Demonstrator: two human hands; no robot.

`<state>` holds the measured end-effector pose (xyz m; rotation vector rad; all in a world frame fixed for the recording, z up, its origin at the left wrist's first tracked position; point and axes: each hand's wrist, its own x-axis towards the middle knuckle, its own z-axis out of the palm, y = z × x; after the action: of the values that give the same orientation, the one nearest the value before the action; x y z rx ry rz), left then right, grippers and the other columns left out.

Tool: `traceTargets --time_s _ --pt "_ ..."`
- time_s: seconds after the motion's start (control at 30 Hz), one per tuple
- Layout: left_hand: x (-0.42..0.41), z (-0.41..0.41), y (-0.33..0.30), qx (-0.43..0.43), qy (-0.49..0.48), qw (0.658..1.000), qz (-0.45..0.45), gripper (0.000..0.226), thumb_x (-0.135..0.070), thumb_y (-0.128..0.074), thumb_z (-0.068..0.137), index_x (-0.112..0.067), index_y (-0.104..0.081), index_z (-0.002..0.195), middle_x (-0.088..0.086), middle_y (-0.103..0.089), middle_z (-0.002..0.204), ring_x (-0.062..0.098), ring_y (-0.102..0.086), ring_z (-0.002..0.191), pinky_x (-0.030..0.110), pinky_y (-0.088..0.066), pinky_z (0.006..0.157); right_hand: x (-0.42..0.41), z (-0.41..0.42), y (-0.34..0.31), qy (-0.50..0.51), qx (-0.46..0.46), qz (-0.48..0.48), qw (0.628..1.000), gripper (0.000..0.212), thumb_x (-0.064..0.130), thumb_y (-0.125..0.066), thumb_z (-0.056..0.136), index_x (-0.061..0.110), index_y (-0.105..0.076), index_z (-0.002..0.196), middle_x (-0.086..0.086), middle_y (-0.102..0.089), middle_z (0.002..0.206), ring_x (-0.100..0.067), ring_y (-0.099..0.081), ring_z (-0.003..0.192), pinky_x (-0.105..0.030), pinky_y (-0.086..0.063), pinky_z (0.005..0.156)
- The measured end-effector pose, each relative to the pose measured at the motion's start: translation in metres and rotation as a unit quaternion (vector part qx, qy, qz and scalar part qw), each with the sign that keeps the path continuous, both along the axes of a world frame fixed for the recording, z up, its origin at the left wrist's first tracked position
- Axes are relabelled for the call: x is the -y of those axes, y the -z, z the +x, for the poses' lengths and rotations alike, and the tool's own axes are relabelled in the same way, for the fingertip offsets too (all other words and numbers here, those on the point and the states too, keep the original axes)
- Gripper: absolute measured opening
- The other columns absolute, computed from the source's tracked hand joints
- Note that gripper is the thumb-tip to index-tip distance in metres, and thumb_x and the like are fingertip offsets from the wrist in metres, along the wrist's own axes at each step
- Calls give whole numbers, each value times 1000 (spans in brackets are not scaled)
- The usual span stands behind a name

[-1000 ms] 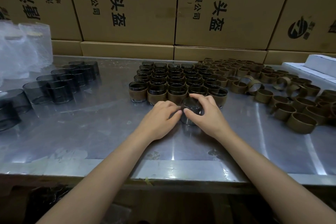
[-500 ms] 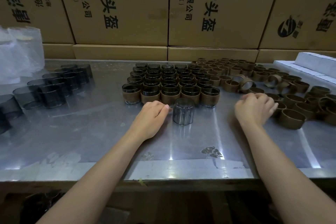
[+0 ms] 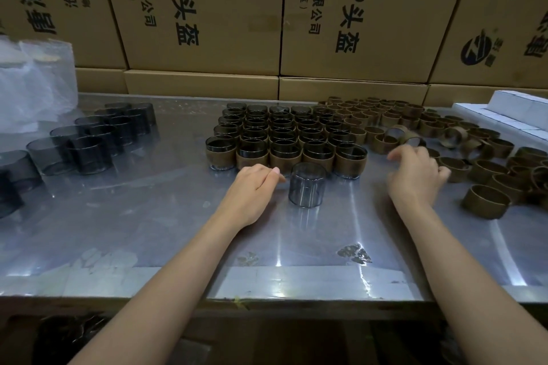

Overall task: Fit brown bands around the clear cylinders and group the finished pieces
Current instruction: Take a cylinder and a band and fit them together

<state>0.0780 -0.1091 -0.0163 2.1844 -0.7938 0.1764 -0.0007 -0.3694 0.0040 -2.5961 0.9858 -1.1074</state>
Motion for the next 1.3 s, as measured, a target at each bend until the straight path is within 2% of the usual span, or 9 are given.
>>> traceTargets --time_s 0.17,0.3,0.4,0.6,0.73,0.9,1.07,1.2,1.3 --pt "0 -2 -5 37 -1 999 -36 35 -29 -35 103 -21 -69 105 -6 -61 107 13 -49 111 27 -36 93 -69 -10 -17 -232 191 -149 942 42 -12 -60 78 10 -59 114 -12 -56 109 -18 -50 97 -26 -22 82" --pt "-1 -9 -11 44 32 994 -97 32 -37 -42 99 -18 -66 107 -2 -62 104 14 -55 105 31 -42 92 -113 -13 -6 -413 142 -210 874 55 -3 -64 79 16 -42 126 -10 -54 125 -16 -53 106 -29 -33 83" --pt "-2 -14 -10 50 68 990 -116 46 -55 -33 91 -26 -61 113 -7 -61 107 4 -53 105 22 -41 89 -118 -13 0 -476 108 -185 853 62 -8 -65 78 17 -36 127 -14 -52 132 -18 -58 101 -32 -40 88" --pt "5 -16 -5 110 75 990 -40 47 -57 -34 91 -28 -52 123 -15 -54 110 -2 -49 102 27 -46 85 -118 -9 2 -523 119 -148 831 62 -12 -61 79 19 -33 126 -21 -48 134 -28 -55 114 -38 -49 91" --pt "6 -19 -5 114 75 989 -60 33 -41 -42 93 -24 -52 120 -10 -57 109 4 -52 100 33 -48 83 -118 -9 2 -512 136 -145 836 61 -8 -61 80 19 -33 127 -16 -45 133 -28 -52 115 -43 -46 95" --pt "9 -26 -6 69 85 991 -81 32 -32 -39 90 -29 -47 121 -14 -57 106 2 -54 94 27 -47 79 -110 -8 6 -438 122 -102 885 66 22 -69 78 7 -34 132 -17 -40 134 -25 -35 128 -34 -32 109" --pt "10 -26 -7 54 84 991 -93 36 -32 -37 91 -29 -45 126 -15 -55 112 -2 -51 102 15 -41 82 -101 -8 5 -413 68 -53 907 61 46 -64 77 12 -49 125 -6 -47 128 -16 -31 122 -25 -29 100" --pt "11 -24 -6 67 78 990 -94 39 -42 -33 96 -28 -48 129 -15 -53 117 -6 -48 107 10 -39 87 -96 -5 11 -437 31 62 897 56 52 -58 84 26 -41 131 0 -38 135 -14 -27 130 -26 -24 105" --pt "15 -22 -7 43 91 990 -97 43 -48 -29 96 -28 -50 128 -14 -53 118 -8 -47 110 11 -37 91 -93 -5 14 -480 20 185 858 45 42 -62 89 36 -36 125 5 -36 133 -9 -28 131 -34 -28 112"
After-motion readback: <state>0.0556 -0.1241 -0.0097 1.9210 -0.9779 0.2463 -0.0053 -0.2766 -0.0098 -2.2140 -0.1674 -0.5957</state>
